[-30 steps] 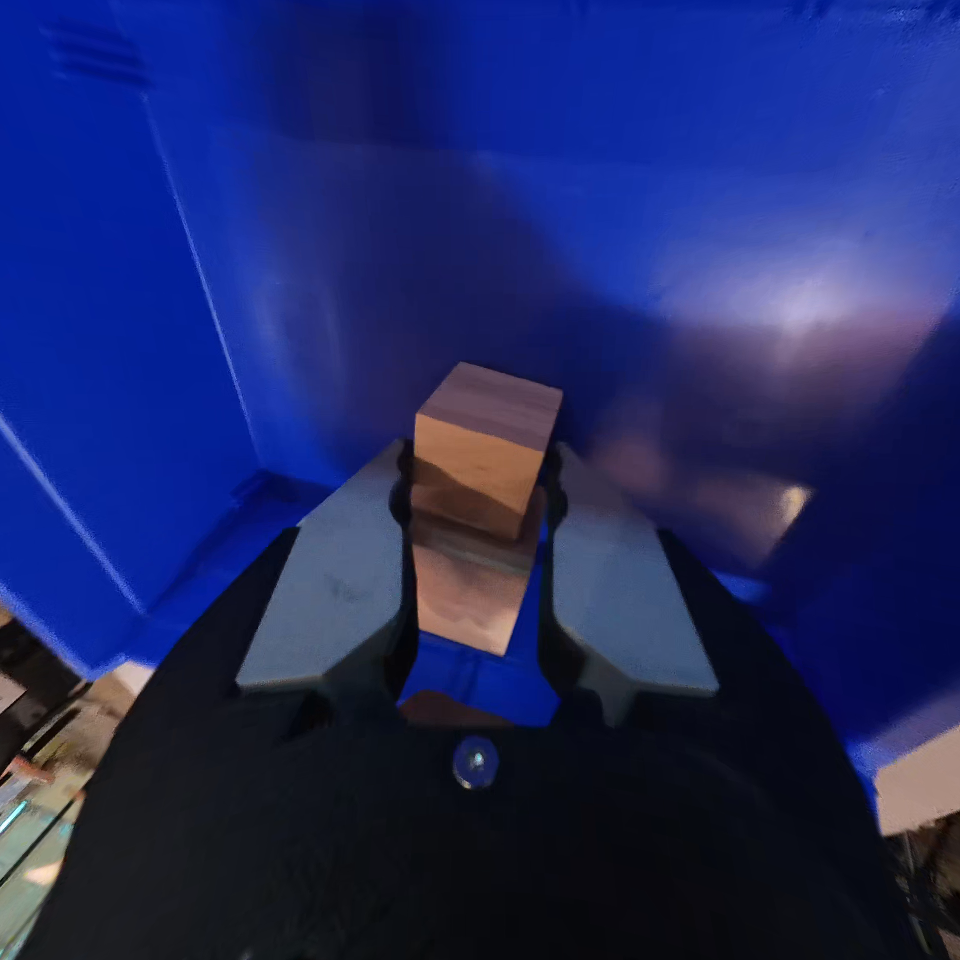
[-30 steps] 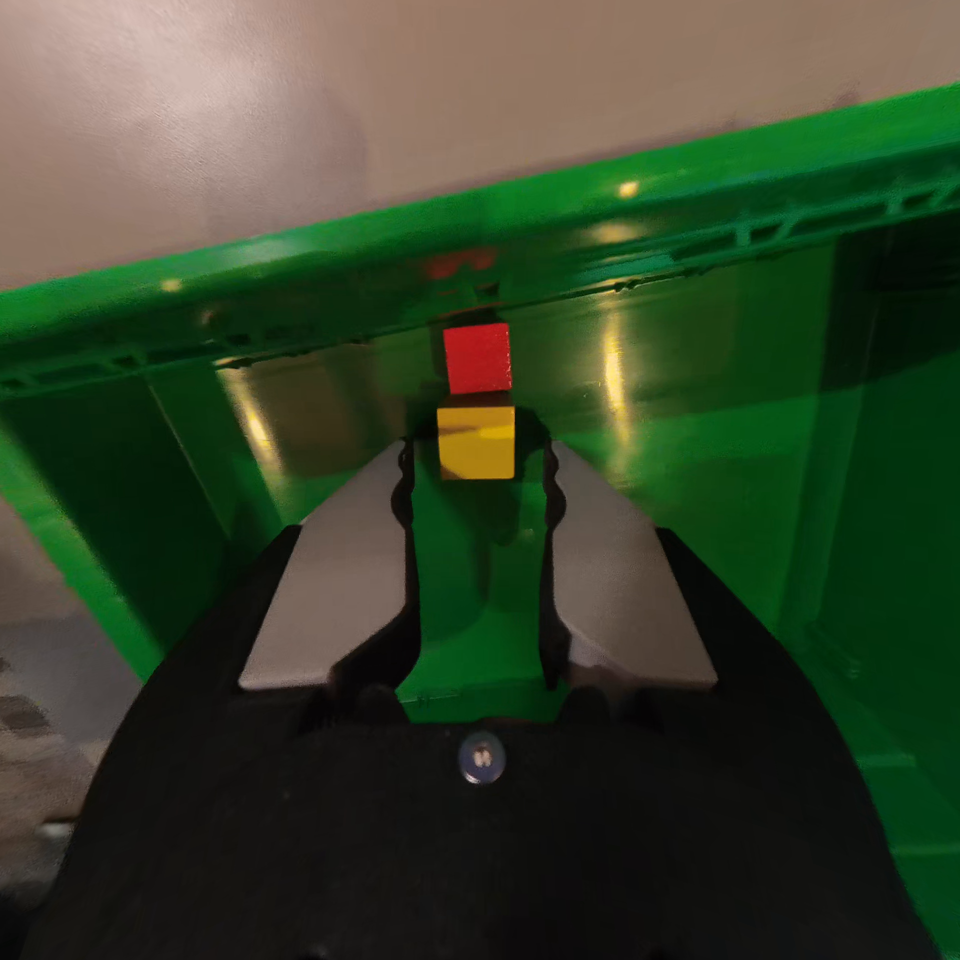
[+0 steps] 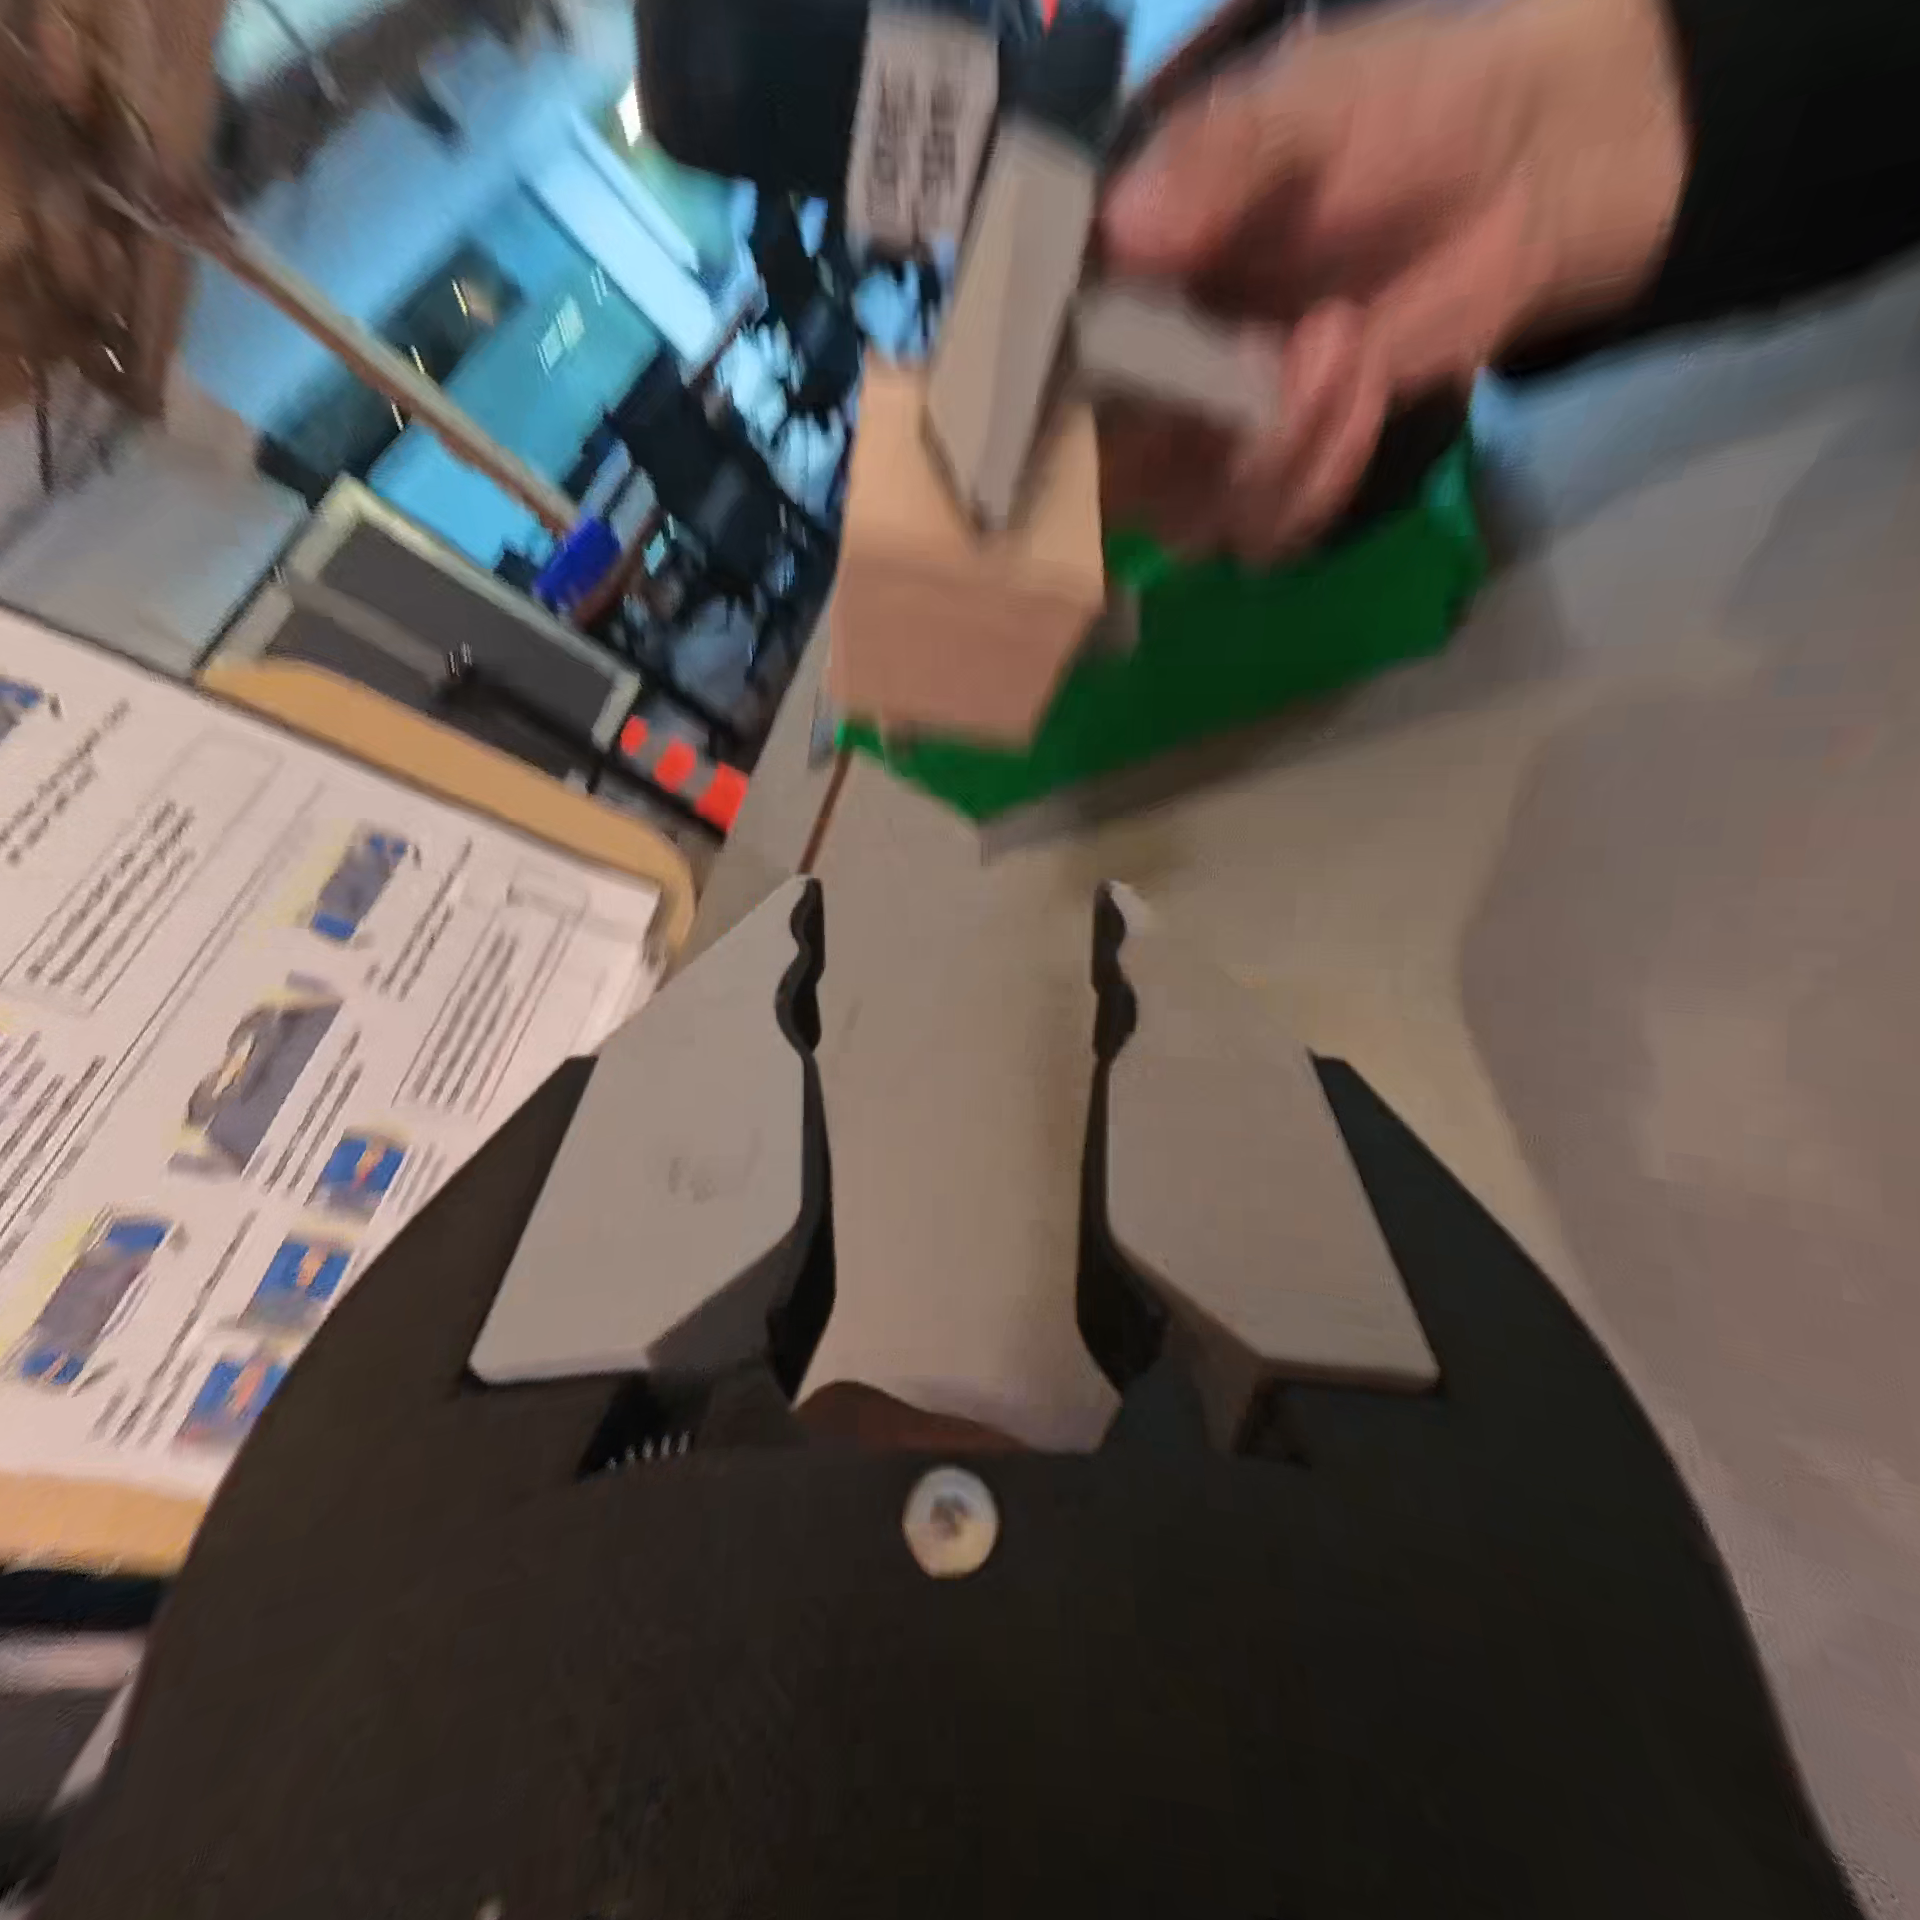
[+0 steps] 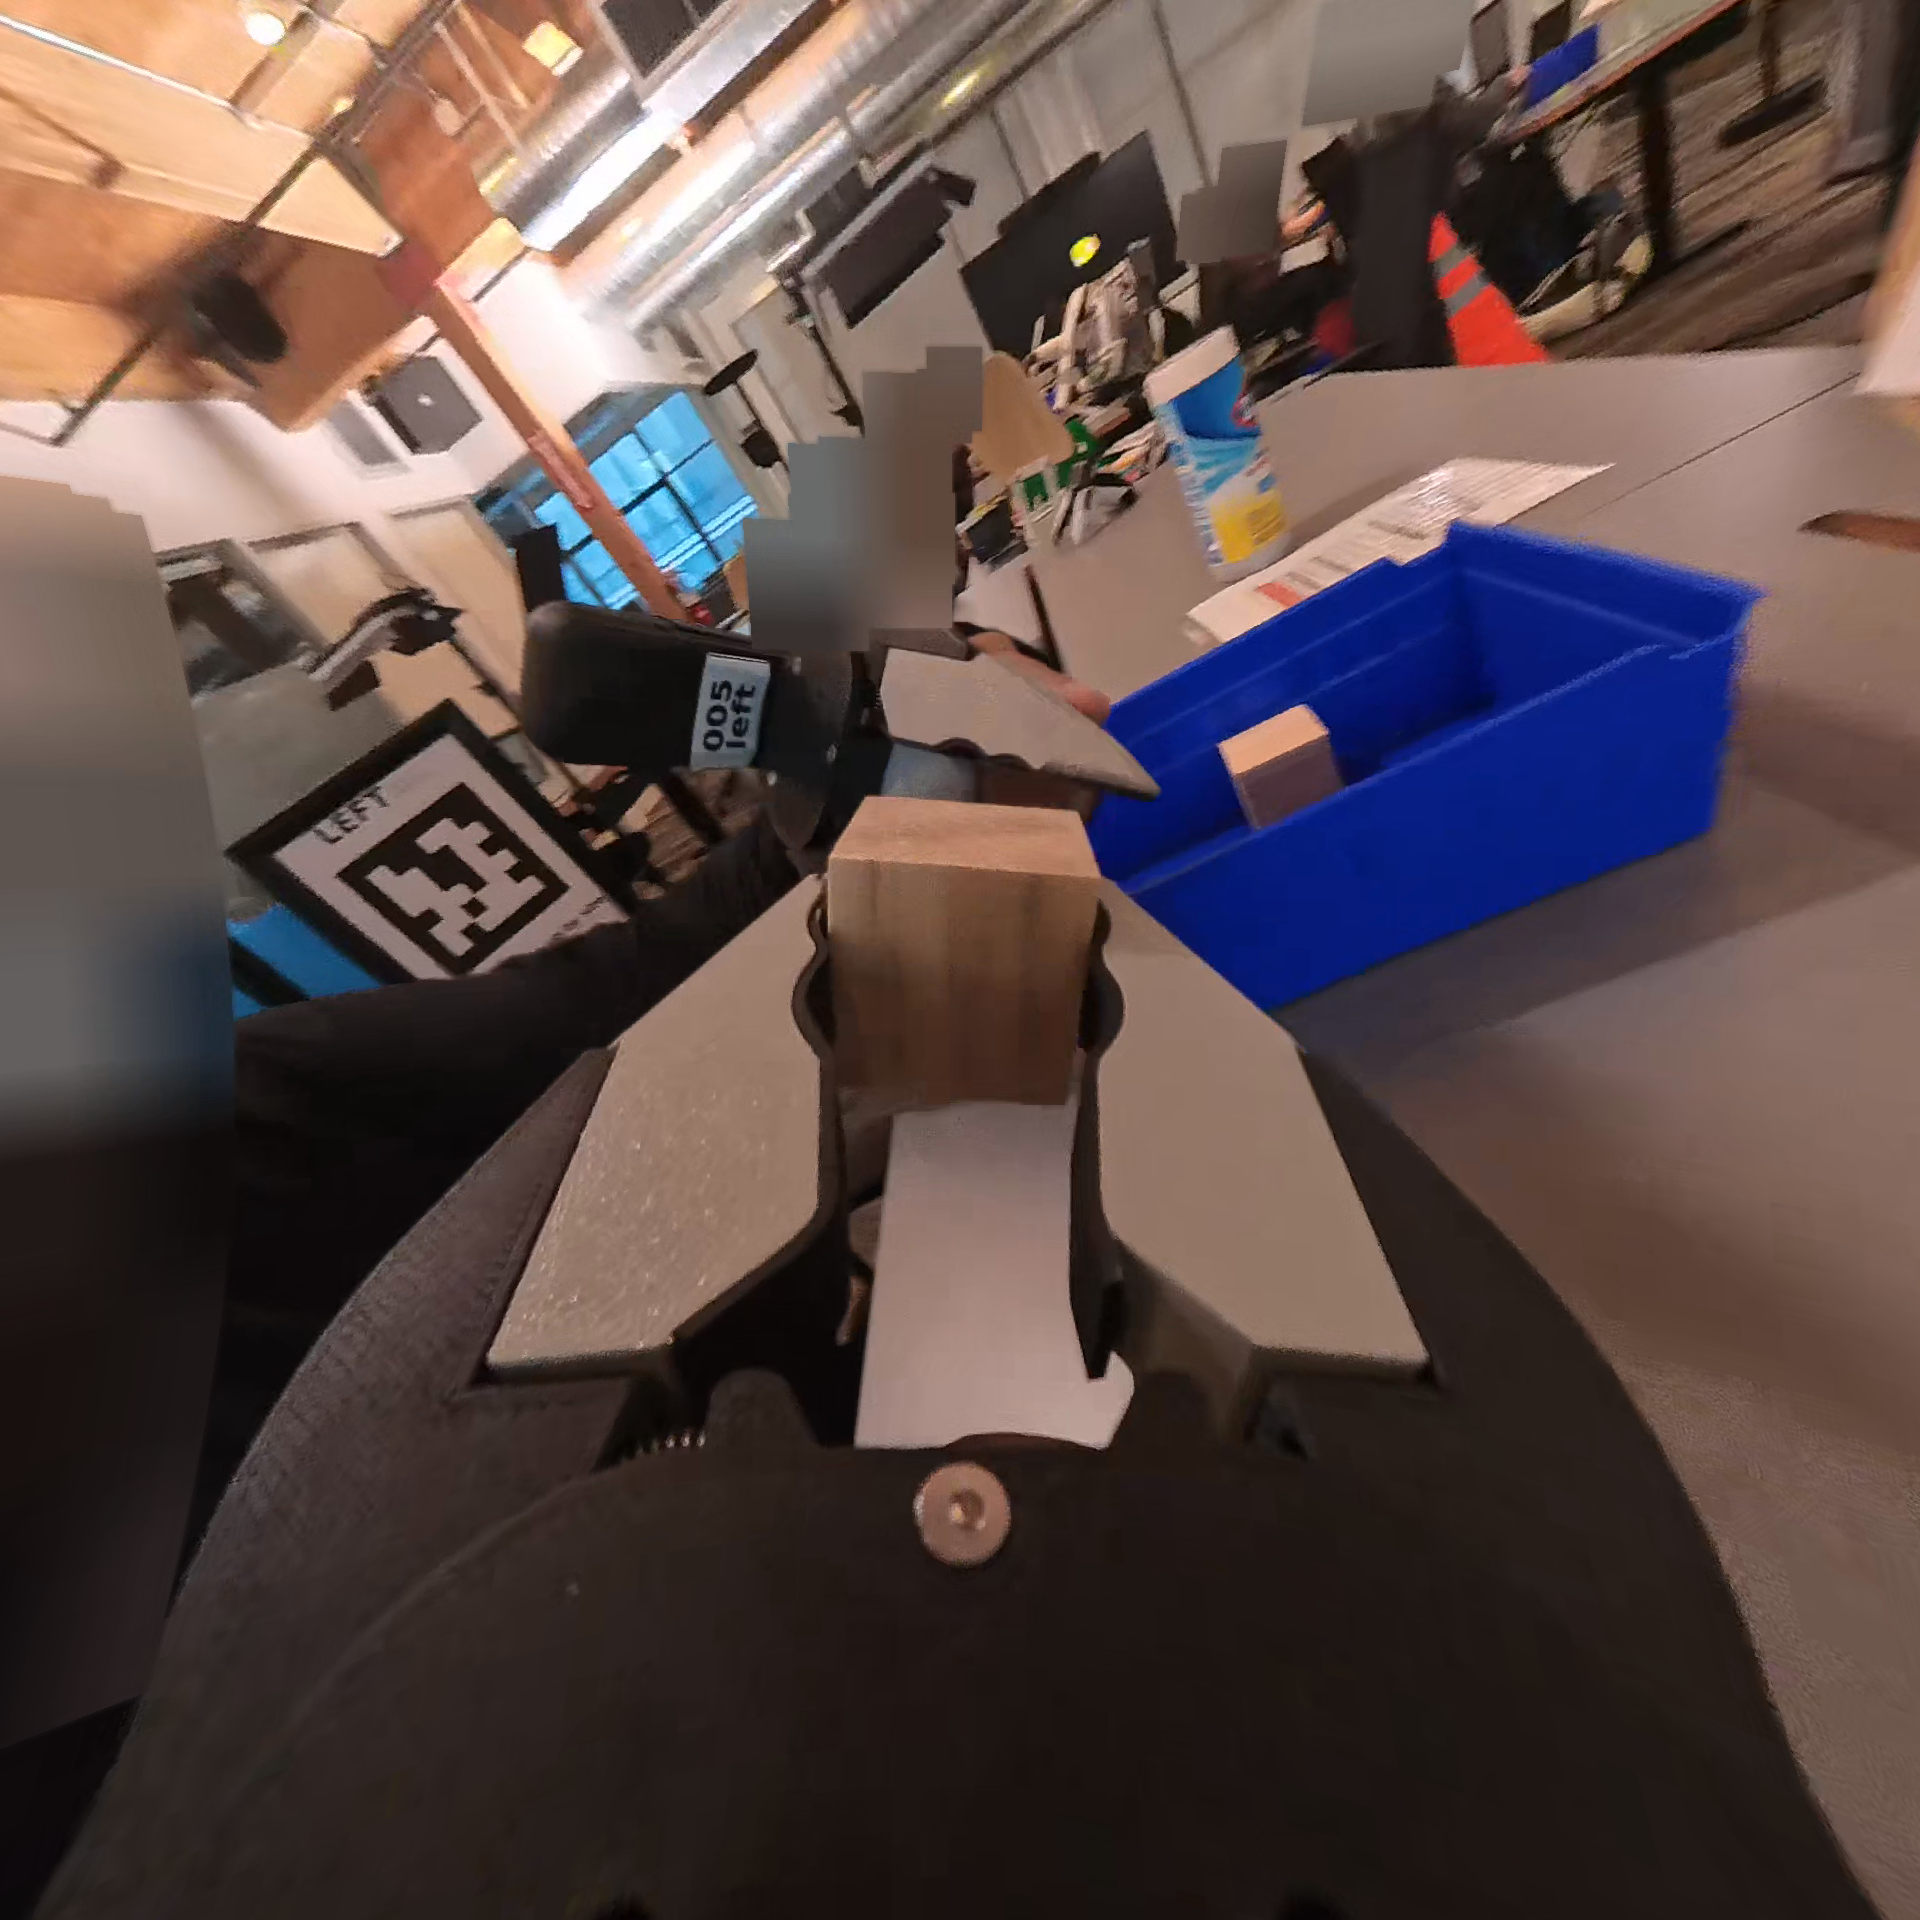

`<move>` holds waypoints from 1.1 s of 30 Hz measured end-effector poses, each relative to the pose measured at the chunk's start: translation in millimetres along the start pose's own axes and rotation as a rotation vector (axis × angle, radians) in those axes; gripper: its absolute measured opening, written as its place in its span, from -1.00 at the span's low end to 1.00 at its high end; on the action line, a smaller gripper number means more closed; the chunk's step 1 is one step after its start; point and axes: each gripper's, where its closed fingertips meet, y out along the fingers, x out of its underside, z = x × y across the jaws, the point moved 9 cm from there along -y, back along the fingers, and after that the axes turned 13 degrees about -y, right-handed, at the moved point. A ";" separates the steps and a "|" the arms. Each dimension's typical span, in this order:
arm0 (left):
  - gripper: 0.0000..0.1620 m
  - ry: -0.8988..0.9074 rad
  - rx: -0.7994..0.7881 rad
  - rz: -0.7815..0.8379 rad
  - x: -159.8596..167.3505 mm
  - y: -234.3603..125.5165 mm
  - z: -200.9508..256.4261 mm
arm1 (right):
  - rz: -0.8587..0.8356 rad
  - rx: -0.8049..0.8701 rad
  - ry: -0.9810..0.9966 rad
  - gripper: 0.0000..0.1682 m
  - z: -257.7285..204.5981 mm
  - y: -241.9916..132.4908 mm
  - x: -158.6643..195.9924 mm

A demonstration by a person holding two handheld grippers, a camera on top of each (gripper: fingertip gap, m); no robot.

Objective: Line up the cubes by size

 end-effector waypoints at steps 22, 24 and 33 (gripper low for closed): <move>-0.07 0.034 0.149 -1.322 216.0 -93.2 -116.8 | -0.912 0.481 -0.369 -0.48 58.3 -196.9 26.3; -0.21 0.024 0.186 -1.329 221.5 -90.4 -112.5 | -0.997 0.446 -0.390 -0.47 63.2 -198.7 38.1; -0.22 -0.056 0.023 -0.898 192.0 -93.9 -121.6 | -1.328 0.371 -0.415 -0.47 87.6 -200.7 78.8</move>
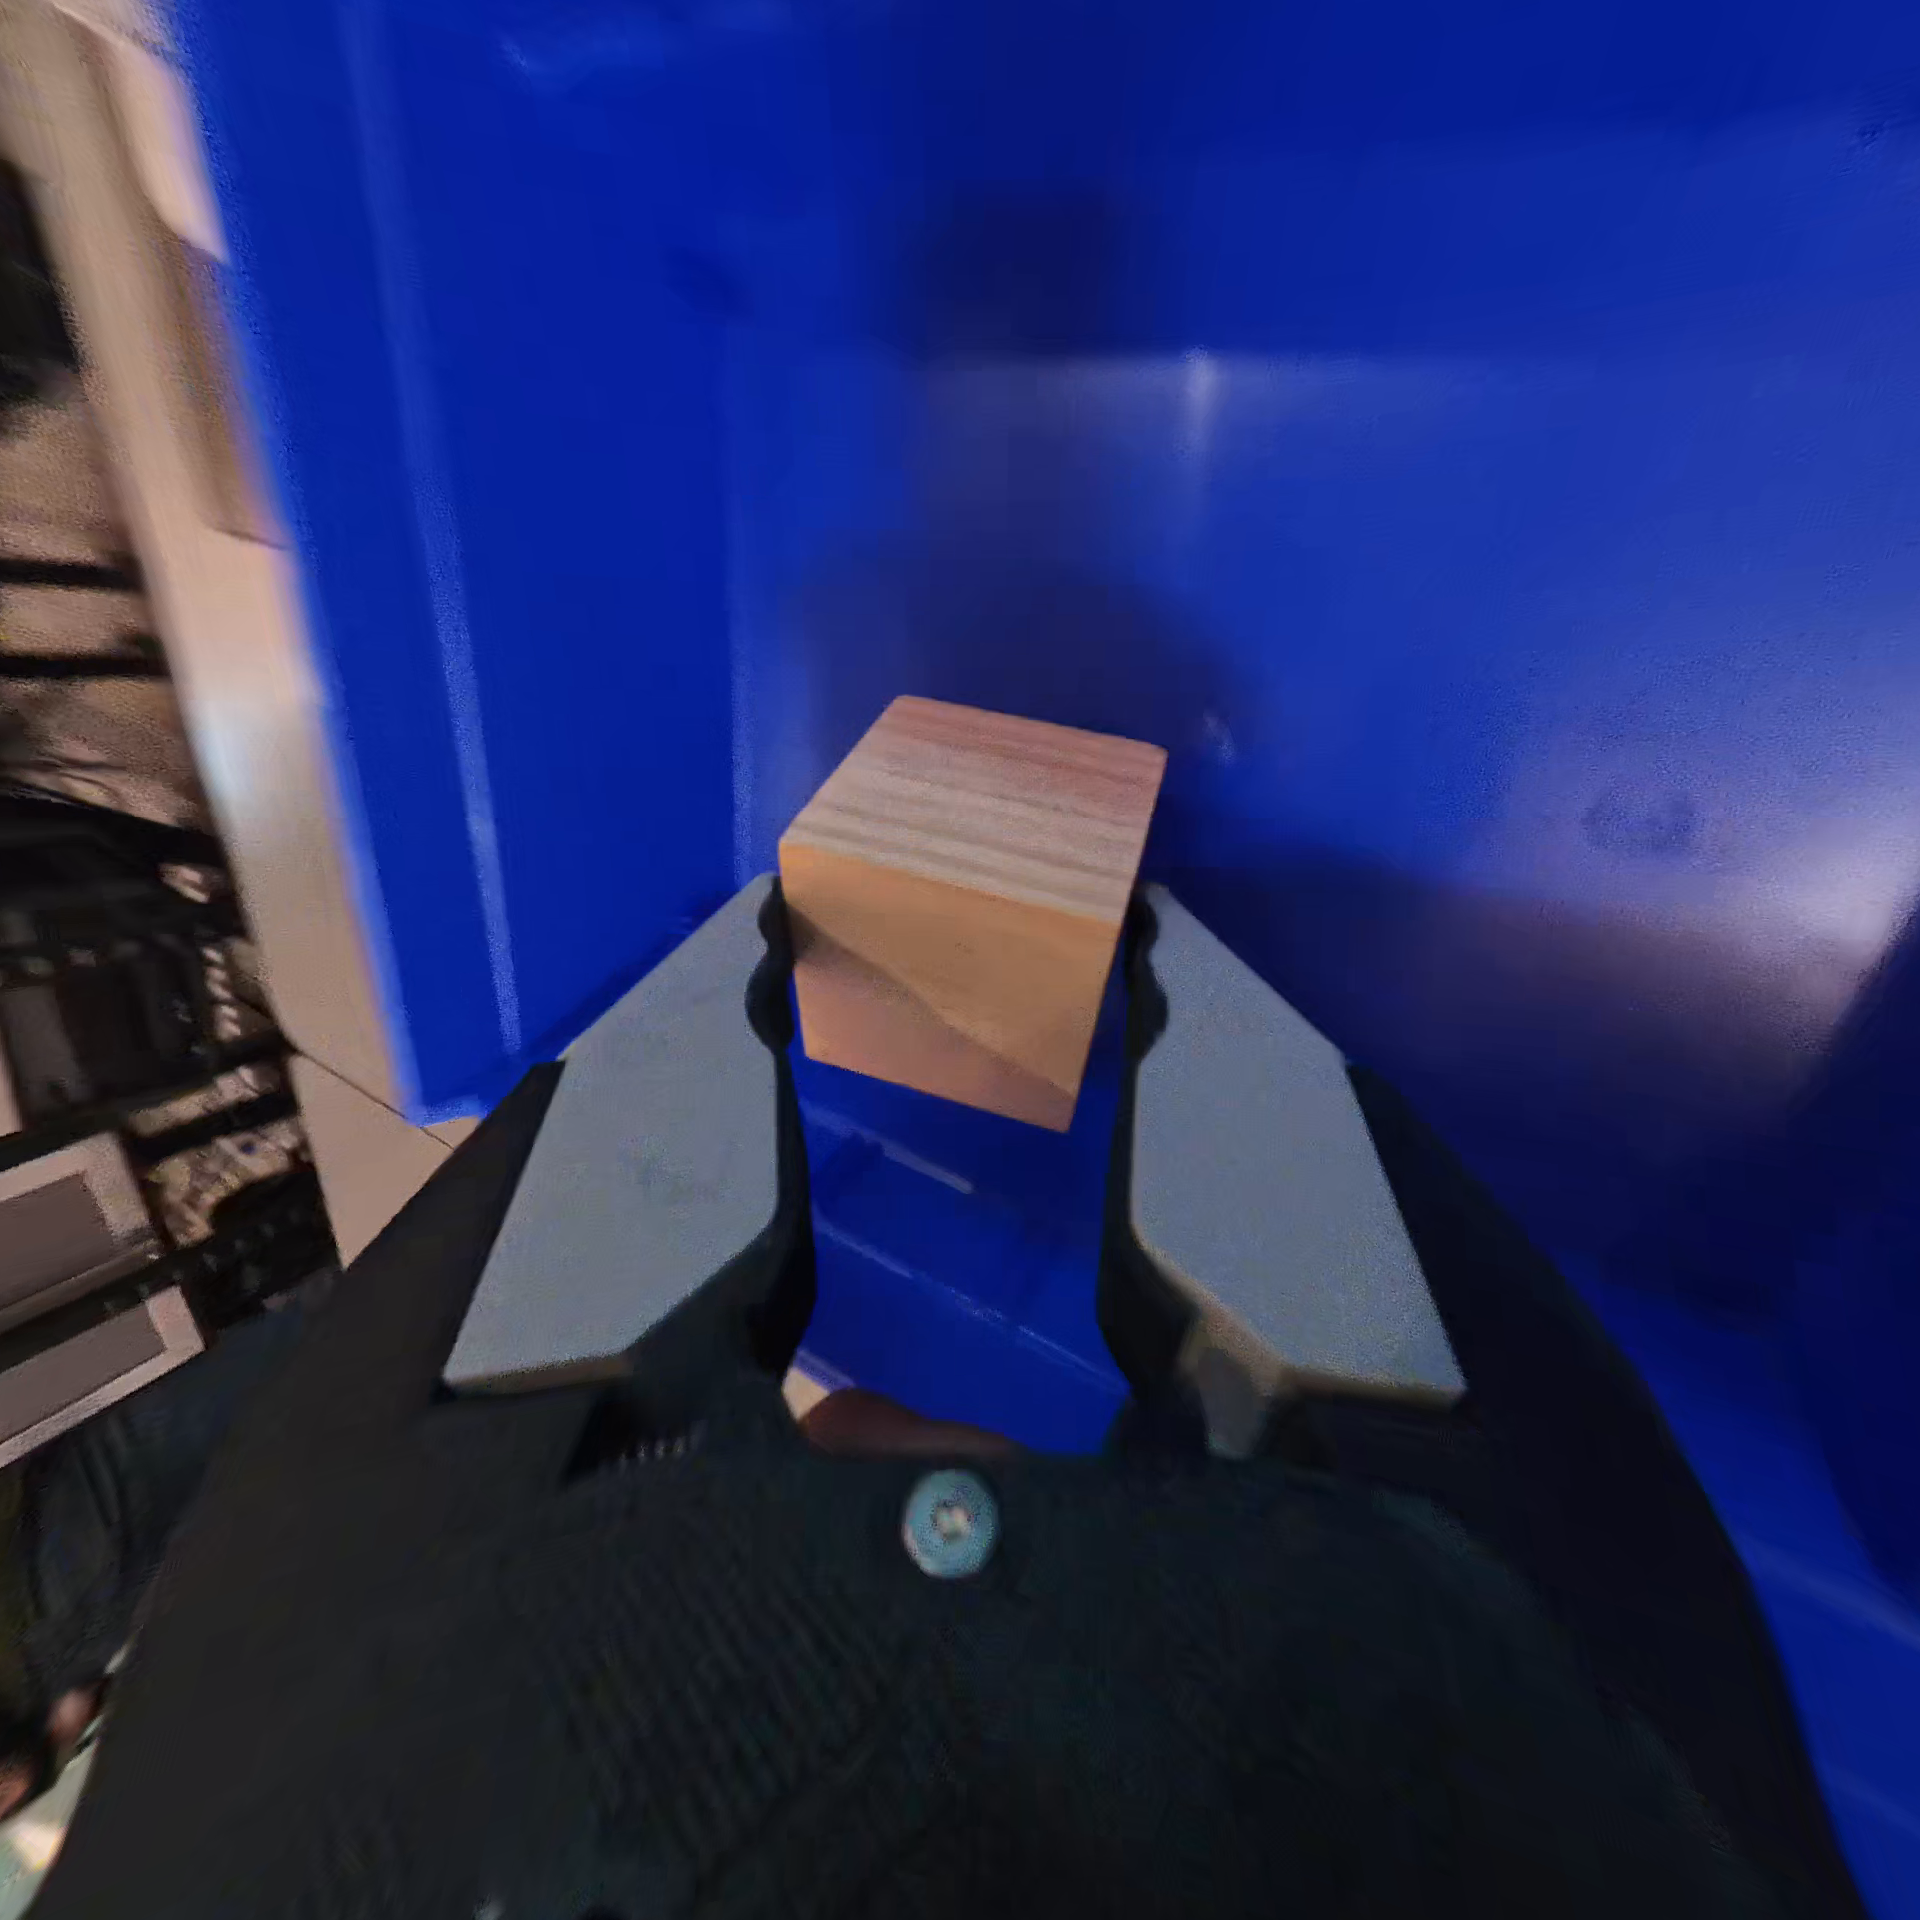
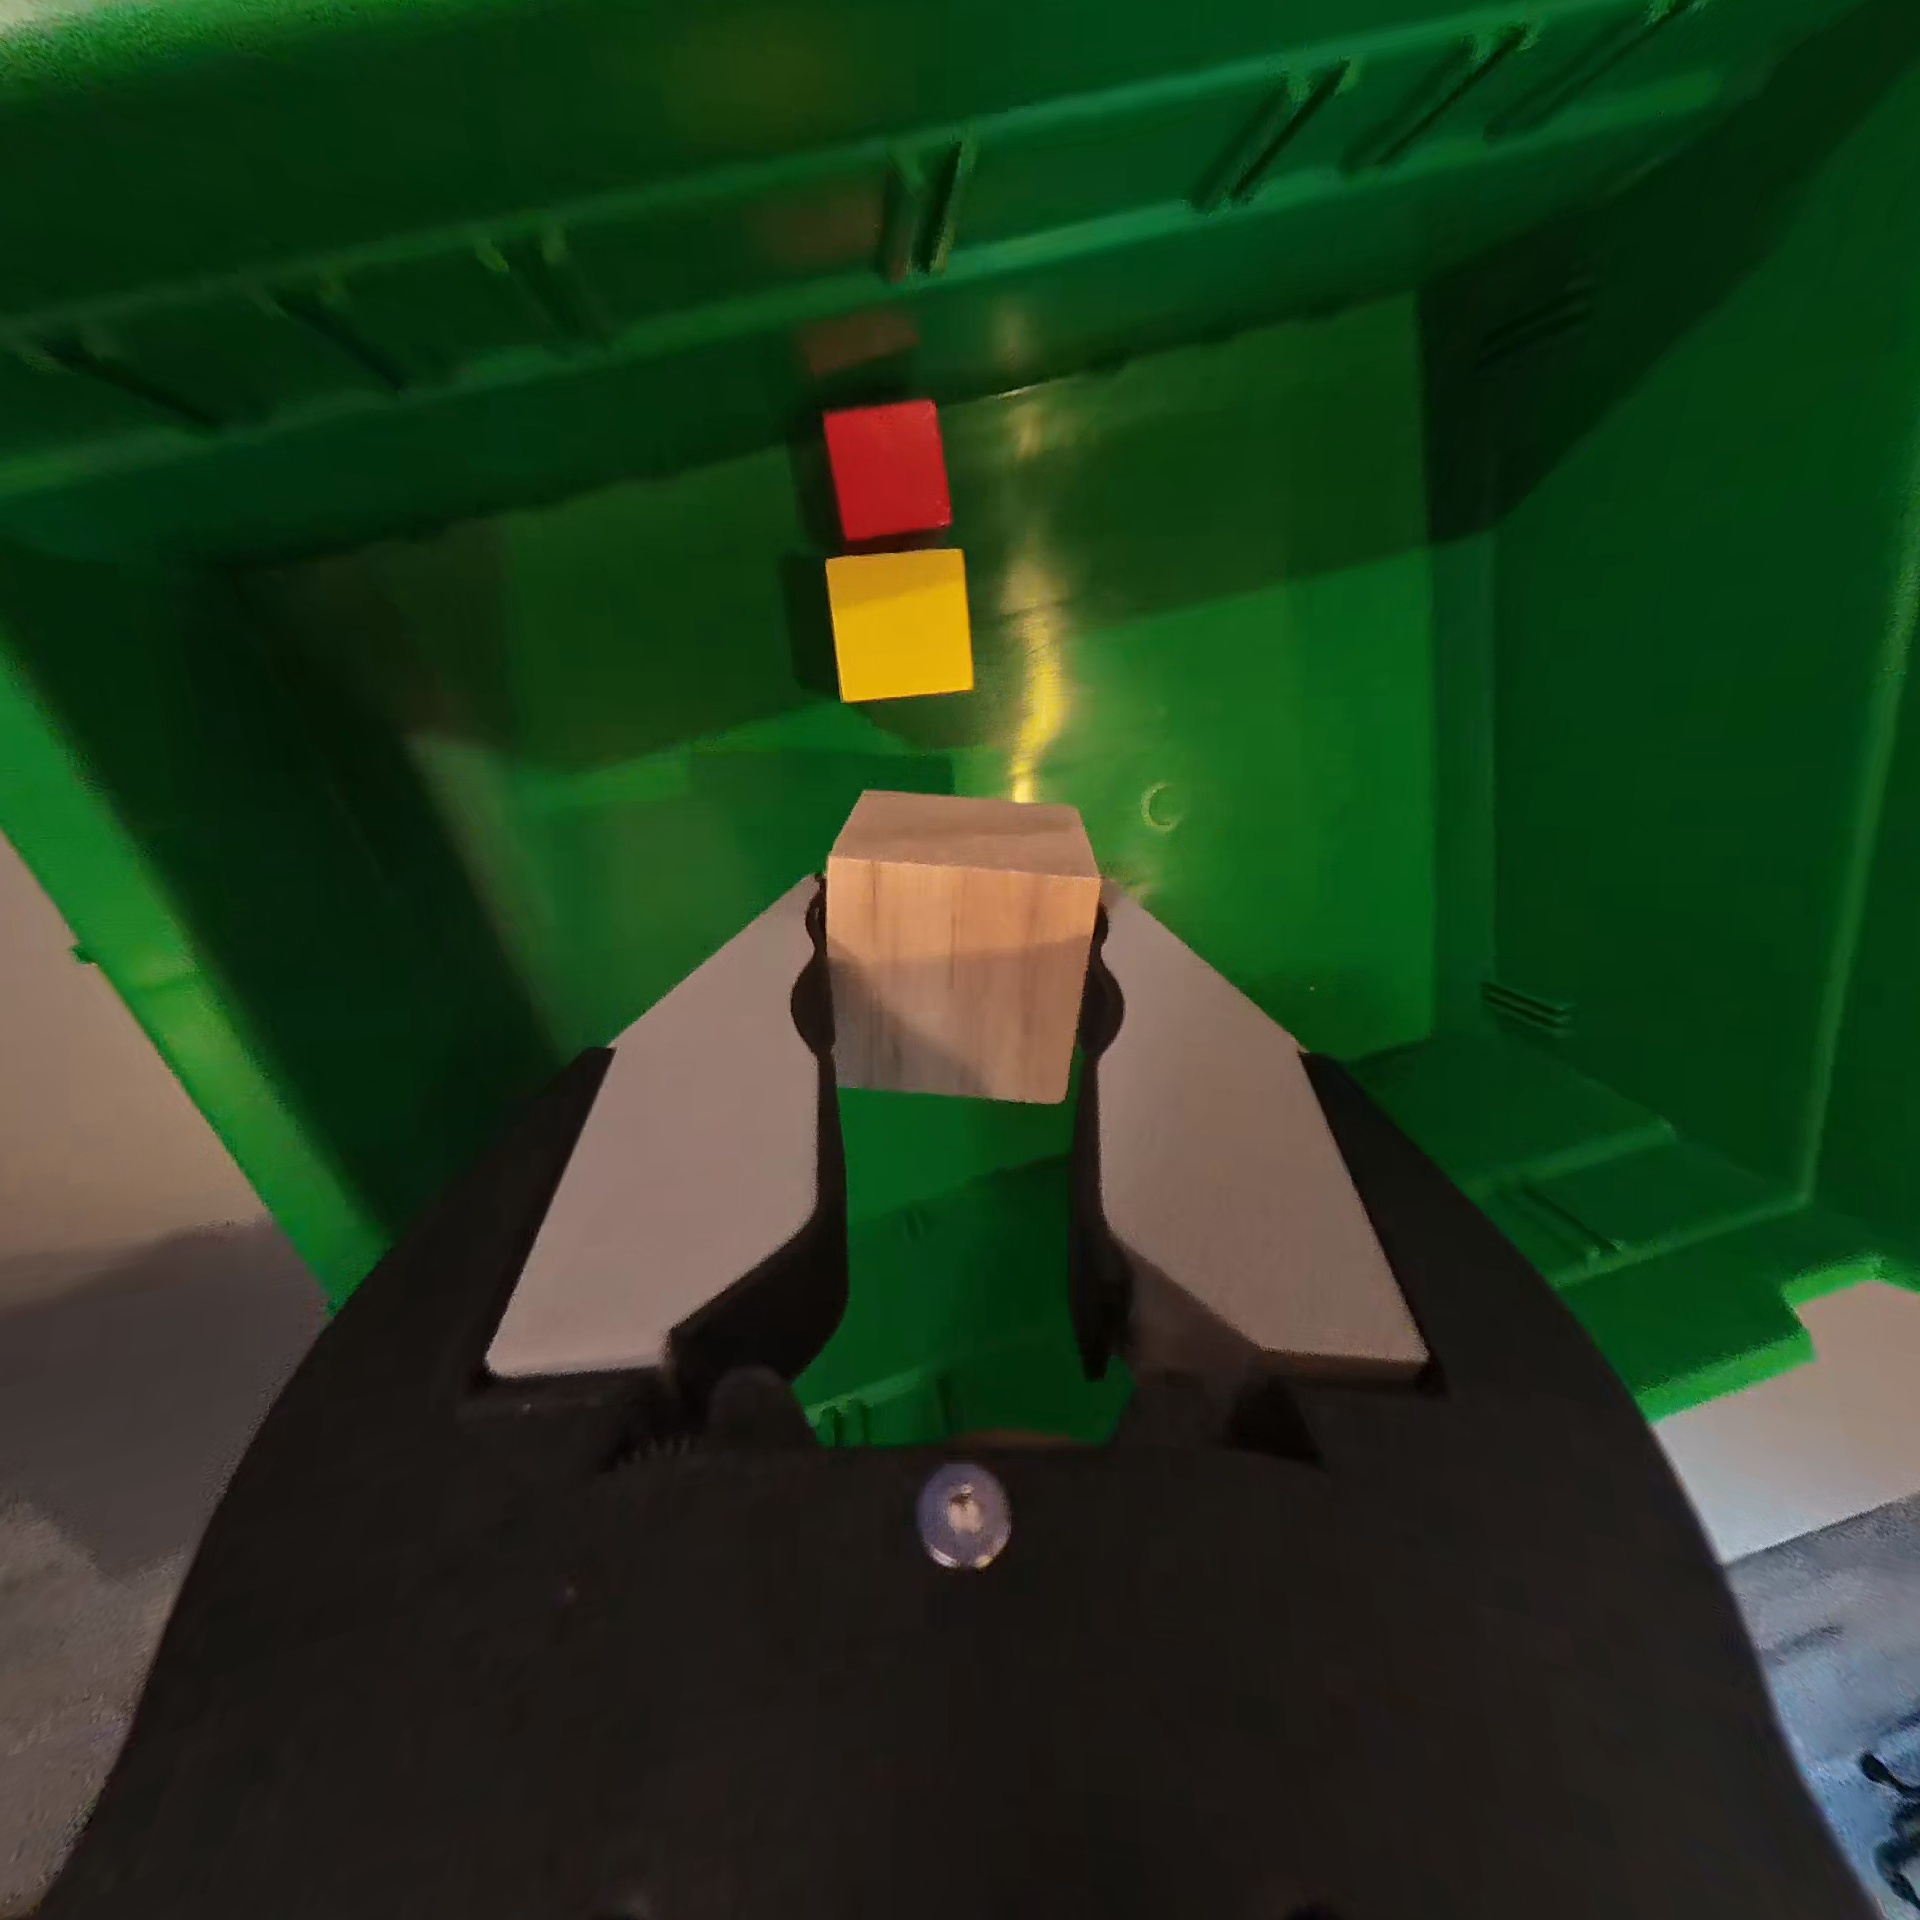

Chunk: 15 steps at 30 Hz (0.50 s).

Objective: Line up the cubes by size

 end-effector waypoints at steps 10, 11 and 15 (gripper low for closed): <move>-0.22 -0.258 0.101 0.984 -56.8 -78.0 41.2 | -0.038 -0.096 -0.050 -0.47 3.7 30.9 -10.5; -0.22 -0.276 0.135 1.057 -63.3 -80.5 46.2 | -0.047 -0.114 -0.042 -0.46 4.2 33.7 -9.3; -0.23 -0.298 0.250 1.305 -94.4 -92.0 64.8 | -0.017 -0.119 0.037 -0.45 9.1 32.8 -10.8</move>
